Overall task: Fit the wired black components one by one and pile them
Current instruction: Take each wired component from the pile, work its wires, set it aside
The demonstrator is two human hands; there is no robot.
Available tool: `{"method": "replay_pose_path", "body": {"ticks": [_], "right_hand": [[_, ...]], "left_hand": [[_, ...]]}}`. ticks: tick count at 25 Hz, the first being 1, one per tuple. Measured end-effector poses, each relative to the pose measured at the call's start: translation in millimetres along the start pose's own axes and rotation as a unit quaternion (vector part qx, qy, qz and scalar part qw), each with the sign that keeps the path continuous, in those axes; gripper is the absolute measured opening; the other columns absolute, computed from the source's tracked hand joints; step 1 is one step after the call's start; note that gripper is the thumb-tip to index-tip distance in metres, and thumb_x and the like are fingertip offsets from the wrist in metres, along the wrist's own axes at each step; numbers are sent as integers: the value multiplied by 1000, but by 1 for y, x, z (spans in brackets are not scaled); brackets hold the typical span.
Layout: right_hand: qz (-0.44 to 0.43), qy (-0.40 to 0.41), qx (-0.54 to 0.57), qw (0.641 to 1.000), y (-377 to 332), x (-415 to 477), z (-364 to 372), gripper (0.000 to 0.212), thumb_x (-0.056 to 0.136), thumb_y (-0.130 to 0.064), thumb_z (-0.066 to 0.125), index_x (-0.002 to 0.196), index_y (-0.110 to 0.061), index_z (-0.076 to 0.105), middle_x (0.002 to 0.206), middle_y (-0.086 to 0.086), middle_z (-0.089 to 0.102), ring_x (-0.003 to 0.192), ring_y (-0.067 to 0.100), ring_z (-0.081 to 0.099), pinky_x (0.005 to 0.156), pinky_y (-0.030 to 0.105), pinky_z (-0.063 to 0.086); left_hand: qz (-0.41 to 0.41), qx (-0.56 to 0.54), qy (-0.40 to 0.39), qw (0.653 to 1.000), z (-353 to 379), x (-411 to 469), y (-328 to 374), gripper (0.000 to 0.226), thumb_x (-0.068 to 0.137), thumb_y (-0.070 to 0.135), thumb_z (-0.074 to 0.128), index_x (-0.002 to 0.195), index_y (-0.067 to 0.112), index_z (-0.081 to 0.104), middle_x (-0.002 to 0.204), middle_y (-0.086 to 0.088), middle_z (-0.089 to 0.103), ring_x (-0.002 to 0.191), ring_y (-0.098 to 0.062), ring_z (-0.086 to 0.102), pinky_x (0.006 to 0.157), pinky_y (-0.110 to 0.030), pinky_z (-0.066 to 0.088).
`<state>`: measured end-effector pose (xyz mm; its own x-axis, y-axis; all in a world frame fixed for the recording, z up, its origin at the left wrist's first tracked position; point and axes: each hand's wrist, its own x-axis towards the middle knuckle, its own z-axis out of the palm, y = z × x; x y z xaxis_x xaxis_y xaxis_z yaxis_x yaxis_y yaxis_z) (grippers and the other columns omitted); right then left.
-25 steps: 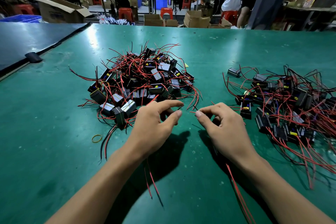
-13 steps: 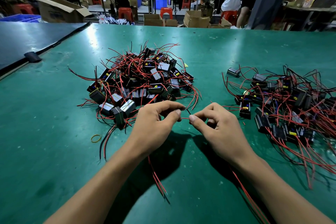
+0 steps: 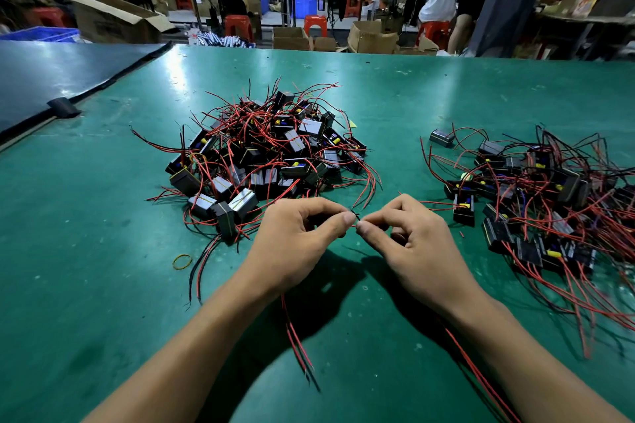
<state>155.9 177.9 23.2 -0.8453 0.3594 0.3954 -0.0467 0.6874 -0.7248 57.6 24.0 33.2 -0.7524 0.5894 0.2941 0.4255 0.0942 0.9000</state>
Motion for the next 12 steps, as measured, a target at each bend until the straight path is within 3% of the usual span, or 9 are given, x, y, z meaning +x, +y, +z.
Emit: {"method": "replay_pose_path", "body": {"ticks": [5, 12], "right_hand": [[-10, -2, 17, 1000, -2, 0, -1, 10, 90, -23, 73, 82, -29, 73, 81, -5, 55, 61, -2, 51, 55, 12, 33], [-14, -10, 24, 1000, -1, 0, 0, 15, 91, -24, 71, 82, -35, 70, 82, -8, 54, 64, 0, 52, 57, 11, 33]], "left_hand": [[-10, -7, 28, 1000, -3, 2, -4, 7, 86, 26, 74, 83, 20, 77, 68, 2, 72, 62, -5, 59, 62, -25, 48], [-19, -33, 18, 999, -3, 0, -1, 17, 91, 16, 66, 99, 26, 77, 74, 0, 72, 63, -4, 59, 64, -17, 49]]}}
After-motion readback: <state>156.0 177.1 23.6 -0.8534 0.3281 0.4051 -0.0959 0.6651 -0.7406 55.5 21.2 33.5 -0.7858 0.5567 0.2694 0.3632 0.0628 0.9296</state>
